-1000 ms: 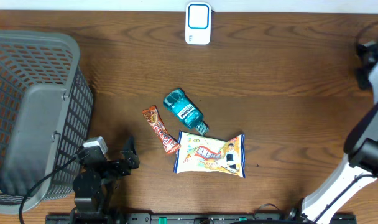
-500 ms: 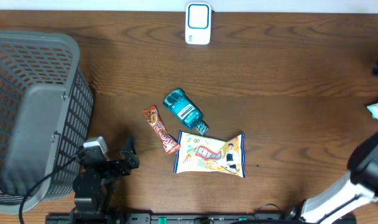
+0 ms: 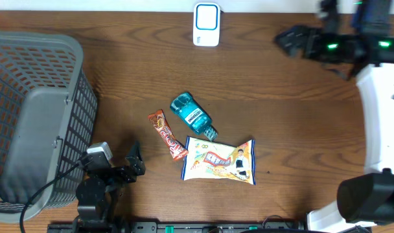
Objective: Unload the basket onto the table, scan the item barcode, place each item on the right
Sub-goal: 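Return the right gripper to the table above the teal bottle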
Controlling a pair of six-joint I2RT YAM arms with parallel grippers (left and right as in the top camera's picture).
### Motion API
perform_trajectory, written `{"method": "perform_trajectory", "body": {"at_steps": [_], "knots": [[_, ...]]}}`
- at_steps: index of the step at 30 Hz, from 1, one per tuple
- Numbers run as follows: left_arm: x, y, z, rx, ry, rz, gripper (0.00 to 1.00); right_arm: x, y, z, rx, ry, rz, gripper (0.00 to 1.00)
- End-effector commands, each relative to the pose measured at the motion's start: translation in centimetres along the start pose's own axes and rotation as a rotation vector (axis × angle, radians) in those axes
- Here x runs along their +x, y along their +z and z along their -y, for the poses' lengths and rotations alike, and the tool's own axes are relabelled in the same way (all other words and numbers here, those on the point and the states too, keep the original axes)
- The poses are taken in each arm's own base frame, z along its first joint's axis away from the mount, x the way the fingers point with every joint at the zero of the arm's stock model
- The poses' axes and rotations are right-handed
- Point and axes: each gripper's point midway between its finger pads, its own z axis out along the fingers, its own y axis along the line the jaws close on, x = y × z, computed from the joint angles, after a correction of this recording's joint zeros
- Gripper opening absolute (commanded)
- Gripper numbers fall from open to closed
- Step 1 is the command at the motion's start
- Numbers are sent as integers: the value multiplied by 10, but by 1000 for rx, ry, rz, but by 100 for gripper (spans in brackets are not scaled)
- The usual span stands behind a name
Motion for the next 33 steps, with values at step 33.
{"method": "perform_trajectory", "body": {"at_steps": [33], "knots": [[2,1,0,5,-11,-6,98,101,72,-108,134,-370,-268,99]]}}
